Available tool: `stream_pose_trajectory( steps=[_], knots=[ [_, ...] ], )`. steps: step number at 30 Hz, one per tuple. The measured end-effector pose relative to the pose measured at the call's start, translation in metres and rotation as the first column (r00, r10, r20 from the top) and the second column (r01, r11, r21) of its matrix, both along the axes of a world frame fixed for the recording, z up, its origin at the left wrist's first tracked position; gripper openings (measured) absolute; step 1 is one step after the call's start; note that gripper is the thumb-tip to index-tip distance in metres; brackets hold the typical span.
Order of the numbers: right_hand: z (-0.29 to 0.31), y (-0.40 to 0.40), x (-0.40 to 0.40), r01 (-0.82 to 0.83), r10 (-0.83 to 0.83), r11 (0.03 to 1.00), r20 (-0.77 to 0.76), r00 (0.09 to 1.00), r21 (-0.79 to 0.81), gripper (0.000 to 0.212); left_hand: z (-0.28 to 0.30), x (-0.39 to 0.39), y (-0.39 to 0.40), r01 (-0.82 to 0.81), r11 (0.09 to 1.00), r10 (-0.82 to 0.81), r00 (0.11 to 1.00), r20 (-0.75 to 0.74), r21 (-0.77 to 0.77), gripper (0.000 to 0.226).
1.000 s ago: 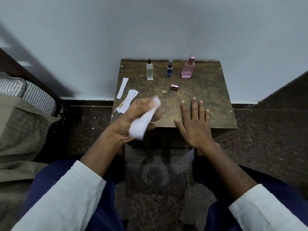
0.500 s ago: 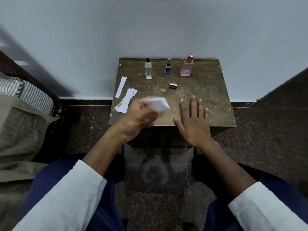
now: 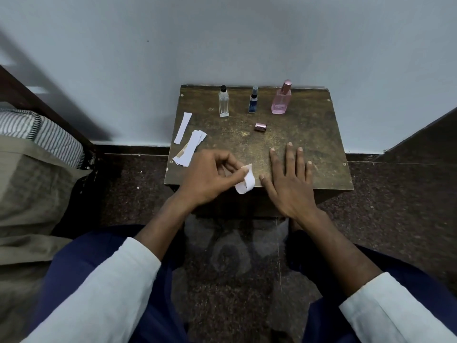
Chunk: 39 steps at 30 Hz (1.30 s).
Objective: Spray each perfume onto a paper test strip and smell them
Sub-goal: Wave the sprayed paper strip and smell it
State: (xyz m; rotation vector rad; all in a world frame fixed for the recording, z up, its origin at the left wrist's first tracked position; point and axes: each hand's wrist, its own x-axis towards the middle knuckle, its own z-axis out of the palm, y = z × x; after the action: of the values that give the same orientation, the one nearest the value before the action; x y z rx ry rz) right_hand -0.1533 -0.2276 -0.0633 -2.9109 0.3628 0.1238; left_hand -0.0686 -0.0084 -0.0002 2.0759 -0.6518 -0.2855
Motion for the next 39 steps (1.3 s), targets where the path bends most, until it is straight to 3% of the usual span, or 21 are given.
stream_pose_trajectory(
  steps=[1, 5, 8, 10, 11, 14, 16, 20, 27, 39],
  knots=[
    [0.001, 0.001, 0.0, -0.003, 0.003, 1.0, -0.007, 1.0, 0.004, 0.078, -0.001, 0.0, 0.001, 0.003, 0.996, -0.008, 0.998, -0.055, -0.084, 0.014],
    [0.008, 0.0, 0.002, 0.009, -0.007, 0.998, -0.039, 0.999, 0.069, 0.071, -0.004, 0.004, 0.0, 0.036, 0.988, -0.057, 0.99, -0.131, -0.152, 0.012],
    [0.025, -0.003, 0.008, -0.041, 0.004, 0.961, 0.134, 0.991, 0.275, 0.05, -0.005, 0.003, -0.001, 0.027, 0.987, -0.053, 0.986, -0.161, -0.16, 0.012],
    [0.045, 0.001, 0.01, -0.059, -0.127, 0.791, 0.257, 0.958, 0.609, 0.044, -0.005, 0.006, -0.001, 0.018, 0.986, -0.045, 0.985, -0.165, -0.166, 0.01],
    [0.056, 0.006, 0.009, -0.052, -0.17, 0.664, 0.218, 0.961, 0.746, 0.045, -0.006, 0.007, -0.001, 0.013, 0.986, -0.04, 0.987, -0.159, -0.164, 0.009],
    [0.074, 0.024, 0.007, 0.018, -0.111, 0.403, 0.03, 0.993, 0.915, 0.054, -0.009, 0.009, 0.001, -0.005, 0.986, -0.021, 0.988, -0.153, -0.167, 0.01],
    [0.077, 0.031, 0.006, 0.096, -0.056, 0.303, -0.083, 0.995, 0.948, 0.059, -0.01, 0.012, 0.003, -0.021, 0.989, 0.006, 0.994, -0.107, -0.146, 0.011],
    [0.073, 0.031, 0.007, 0.101, -0.02, 0.358, -0.1, 0.995, 0.928, 0.057, -0.01, 0.018, 0.01, -0.101, 0.986, 0.1, 0.995, -0.011, -0.13, 0.012],
    [0.062, 0.033, 0.005, 0.029, 0.035, 0.34, -0.043, 0.998, 0.94, 0.036, -0.009, 0.029, 0.017, -0.218, 0.97, 0.225, 0.973, 0.06, -0.11, 0.014],
    [0.06, 0.03, 0.002, 0.01, 0.043, 0.345, -0.026, 0.999, 0.939, 0.025, -0.011, 0.034, 0.016, -0.232, 0.959, 0.229, 0.973, -0.034, -0.165, 0.014]
  ],
)
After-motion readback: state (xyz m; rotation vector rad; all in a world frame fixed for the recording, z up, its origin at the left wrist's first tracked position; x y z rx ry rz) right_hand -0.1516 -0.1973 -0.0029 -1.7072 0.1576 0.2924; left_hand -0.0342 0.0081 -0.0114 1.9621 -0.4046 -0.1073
